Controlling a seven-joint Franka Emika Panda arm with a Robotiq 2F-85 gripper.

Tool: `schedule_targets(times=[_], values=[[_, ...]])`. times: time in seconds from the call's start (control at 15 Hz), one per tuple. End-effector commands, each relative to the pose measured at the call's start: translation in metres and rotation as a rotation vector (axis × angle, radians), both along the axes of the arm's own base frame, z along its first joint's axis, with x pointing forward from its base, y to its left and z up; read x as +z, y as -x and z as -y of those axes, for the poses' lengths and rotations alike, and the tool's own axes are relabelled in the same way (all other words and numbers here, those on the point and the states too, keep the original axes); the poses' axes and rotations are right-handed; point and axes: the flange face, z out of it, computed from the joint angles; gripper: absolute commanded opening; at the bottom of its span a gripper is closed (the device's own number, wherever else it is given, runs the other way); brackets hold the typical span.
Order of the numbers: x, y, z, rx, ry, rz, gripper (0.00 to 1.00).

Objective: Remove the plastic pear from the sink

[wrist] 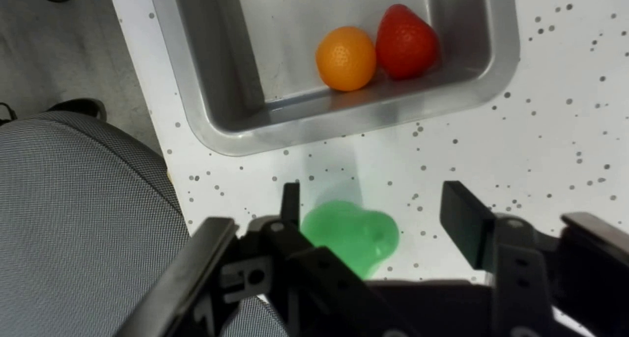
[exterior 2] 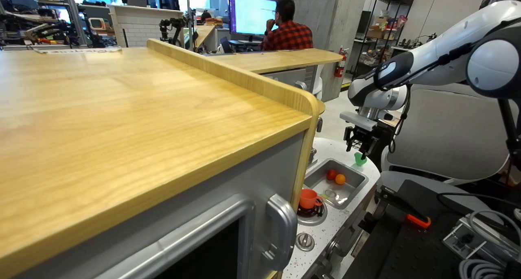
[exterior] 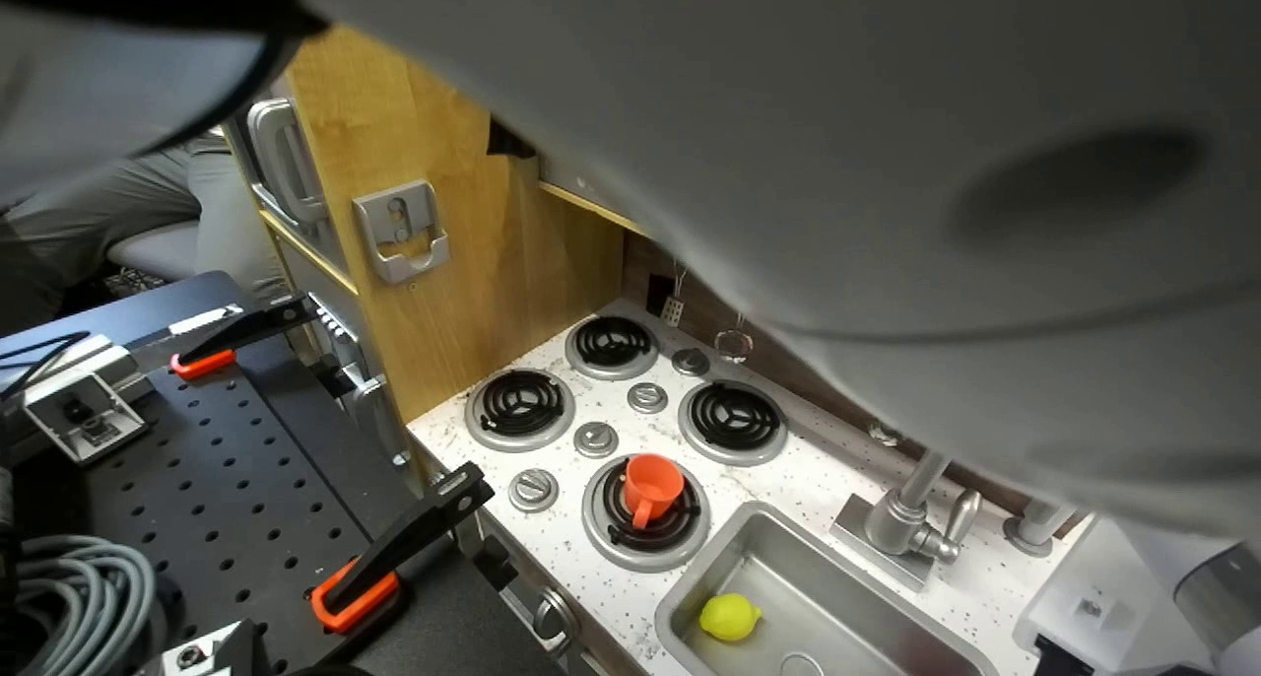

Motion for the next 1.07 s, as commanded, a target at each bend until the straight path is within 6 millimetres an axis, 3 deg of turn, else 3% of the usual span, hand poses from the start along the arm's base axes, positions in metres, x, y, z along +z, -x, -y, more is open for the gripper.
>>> schedule_targets(times=[0.0,0.47,0.73,1.0], values=[[0.004,-0.005,0.0,0.008,0.018,0.013,1.0],[0.029,-0.026,-0.021,0.362,-0.011,0.007,1.0],[0.046,-0.021,-0.032,0.563,-0.079,-0.008,1.0],[0.072,-0.002,-0.036,0.764,-0.123,-0.025,1.0]])
